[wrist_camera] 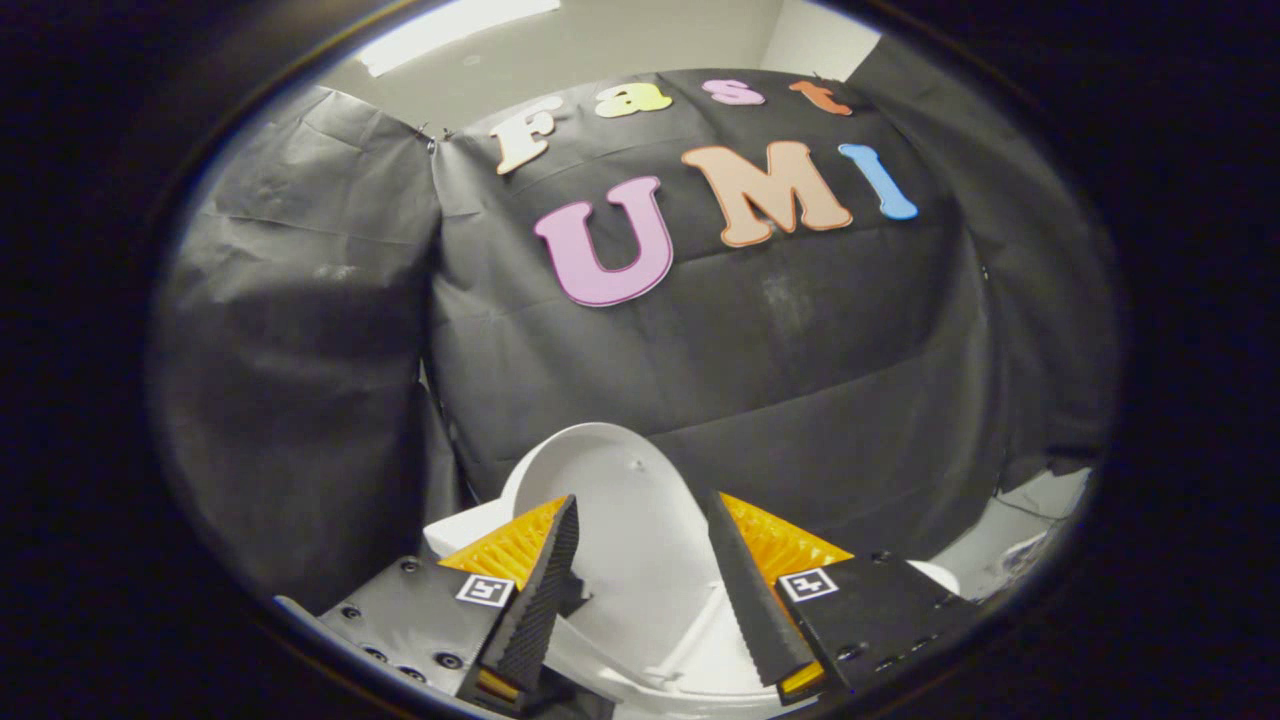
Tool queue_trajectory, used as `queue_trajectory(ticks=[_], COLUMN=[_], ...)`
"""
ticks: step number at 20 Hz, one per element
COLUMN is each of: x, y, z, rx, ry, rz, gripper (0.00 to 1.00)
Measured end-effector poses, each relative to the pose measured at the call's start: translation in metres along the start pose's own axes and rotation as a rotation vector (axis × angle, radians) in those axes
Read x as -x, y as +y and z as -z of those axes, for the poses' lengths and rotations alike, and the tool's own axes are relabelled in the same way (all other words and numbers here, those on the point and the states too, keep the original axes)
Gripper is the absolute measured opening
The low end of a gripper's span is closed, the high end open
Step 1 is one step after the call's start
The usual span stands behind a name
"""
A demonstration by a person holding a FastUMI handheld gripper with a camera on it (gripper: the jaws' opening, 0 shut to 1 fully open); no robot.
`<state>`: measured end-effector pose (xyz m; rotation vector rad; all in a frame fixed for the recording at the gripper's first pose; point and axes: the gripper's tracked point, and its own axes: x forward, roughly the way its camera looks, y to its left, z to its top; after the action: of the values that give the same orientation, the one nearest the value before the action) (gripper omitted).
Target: Open the toilet lid.
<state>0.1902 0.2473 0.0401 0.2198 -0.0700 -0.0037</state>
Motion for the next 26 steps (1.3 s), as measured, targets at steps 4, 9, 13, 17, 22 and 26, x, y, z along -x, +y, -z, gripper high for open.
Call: queue_trajectory(ticks=[4, 9, 13, 17, 22, 26], x=[0.016, 0.038, 0.05, 0.062, 0.076, 0.091], y=[-0.059, -0.108, -0.137, -0.165, -0.203, -0.229], z=[-0.009, -0.006, -0.001, 0.006, 0.007, 0.009], rx=[0.04, 0.042, 0.04, 0.071, 0.139, 0.201], ry=[0.011, 0.046, 0.072, 0.106, 0.104, 0.128], rz=[0.059, 0.049, 0.024, 0.03, 0.058, 0.08], gripper=[0.81, 0.81, 0.81, 0.81, 0.81, 0.81])
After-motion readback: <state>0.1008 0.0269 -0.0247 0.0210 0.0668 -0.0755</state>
